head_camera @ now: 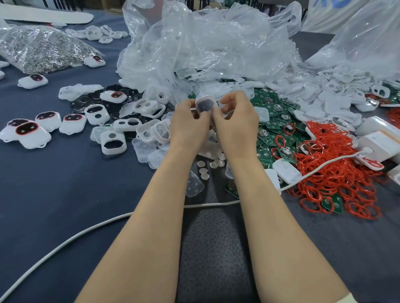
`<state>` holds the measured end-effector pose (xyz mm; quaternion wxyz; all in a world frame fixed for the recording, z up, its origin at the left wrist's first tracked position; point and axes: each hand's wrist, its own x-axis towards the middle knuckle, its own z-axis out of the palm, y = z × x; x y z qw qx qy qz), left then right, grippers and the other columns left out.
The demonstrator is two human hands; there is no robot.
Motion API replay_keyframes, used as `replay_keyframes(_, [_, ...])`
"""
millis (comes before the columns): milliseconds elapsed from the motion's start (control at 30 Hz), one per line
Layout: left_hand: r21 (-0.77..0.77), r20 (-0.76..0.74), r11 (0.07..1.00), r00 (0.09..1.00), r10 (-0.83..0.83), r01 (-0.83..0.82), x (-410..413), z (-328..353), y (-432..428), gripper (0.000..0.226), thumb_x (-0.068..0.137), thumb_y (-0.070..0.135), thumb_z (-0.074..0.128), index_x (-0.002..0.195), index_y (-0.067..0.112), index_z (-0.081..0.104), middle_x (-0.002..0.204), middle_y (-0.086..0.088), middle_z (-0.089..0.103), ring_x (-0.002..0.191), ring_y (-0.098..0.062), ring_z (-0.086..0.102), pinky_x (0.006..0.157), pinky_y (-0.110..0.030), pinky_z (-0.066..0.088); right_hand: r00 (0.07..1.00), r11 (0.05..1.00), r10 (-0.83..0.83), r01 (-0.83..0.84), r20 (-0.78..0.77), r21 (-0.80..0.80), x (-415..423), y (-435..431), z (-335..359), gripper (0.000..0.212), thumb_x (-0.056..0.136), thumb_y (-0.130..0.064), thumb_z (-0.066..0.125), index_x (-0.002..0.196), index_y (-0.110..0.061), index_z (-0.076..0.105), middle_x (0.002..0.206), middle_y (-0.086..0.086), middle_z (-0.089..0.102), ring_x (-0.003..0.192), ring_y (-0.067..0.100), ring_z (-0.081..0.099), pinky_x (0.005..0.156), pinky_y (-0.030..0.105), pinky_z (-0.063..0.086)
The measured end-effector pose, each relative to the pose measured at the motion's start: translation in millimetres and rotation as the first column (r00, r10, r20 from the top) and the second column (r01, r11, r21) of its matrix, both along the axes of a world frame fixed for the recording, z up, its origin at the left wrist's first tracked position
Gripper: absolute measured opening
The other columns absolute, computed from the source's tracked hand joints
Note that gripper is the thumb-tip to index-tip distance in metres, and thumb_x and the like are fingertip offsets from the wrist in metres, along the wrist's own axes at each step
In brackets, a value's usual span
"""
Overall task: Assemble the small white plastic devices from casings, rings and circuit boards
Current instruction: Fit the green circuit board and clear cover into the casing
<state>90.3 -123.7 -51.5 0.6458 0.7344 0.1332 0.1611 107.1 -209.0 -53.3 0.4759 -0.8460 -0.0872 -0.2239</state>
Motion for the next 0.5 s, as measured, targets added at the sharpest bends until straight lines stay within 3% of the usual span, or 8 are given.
replay_keyframes(100, [0.024, 0.02, 1.0, 1.0, 0.005, -0.005, 0.3, 0.1, -0.3, 0.015, 0.09, 0.01, 0.052, 0.103, 0.014, 0.058, 0.096, -0.008, 0.069, 0.093, -0.023, 0.068, 0.09, -0.044, 0.054, 0.996, 0.998, 0.05, -0.046, -0.076, 0.051, 0.3, -1.6, 1.2, 0.013, 0.09, -0.021, 0.062, 0.099, -0.014, 0.058, 0.084, -0.005, 0.06, 0.081, 0.013, 0.057, 0.075, 0.027, 0.045])
replay_keyframes(200, [0.014, 0.033, 1.0, 0.999, 0.006, -0.006, 0.6, -0.2, -0.7, 0.014, 0.09, 0.015, 0.054, 0.103, 0.014, 0.059, 0.095, -0.005, 0.07, 0.092, -0.021, 0.068, 0.089, -0.044, 0.054, 0.994, 0.997, 0.069, -0.065, -0.083, 0.047, 1.3, -2.9, 1.5, 0.009, 0.09, -0.026, 0.063, 0.088, -0.02, 0.056, 0.074, -0.016, 0.054, 0.068, -0.001, 0.052, 0.062, 0.014, 0.04])
replay_keyframes(333, [-0.01, 0.049, 1.0, 0.999, 0.024, -0.023, 1.9, -2.1, 0.4, 0.024, 0.091, 0.023, 0.061, 0.11, 0.008, 0.06, 0.101, -0.009, 0.07, 0.093, -0.021, 0.068, 0.089, -0.044, 0.055, 0.994, 0.996, 0.073, -0.068, -0.082, 0.056, 1.1, -2.3, 2.0, 0.009, 0.091, -0.025, 0.062, 0.09, -0.017, 0.059, 0.076, -0.011, 0.057, 0.07, 0.004, 0.053, 0.065, 0.019, 0.041])
replay_keyframes(500, [-0.124, 0.057, 0.992, 0.997, 0.044, -0.037, 3.1, -3.6, 4.3, 0.006, 0.091, 0.014, 0.059, 0.096, 0.016, 0.057, 0.09, -0.005, 0.068, 0.086, -0.018, 0.068, 0.08, -0.037, 0.059, 0.981, 0.989, 0.138, -0.13, -0.134, 0.07, 0.5, -2.3, 6.9, 0.012, 0.091, -0.023, 0.062, 0.097, -0.013, 0.066, 0.087, -0.003, 0.064, 0.078, 0.008, 0.057, 0.068, 0.015, 0.044])
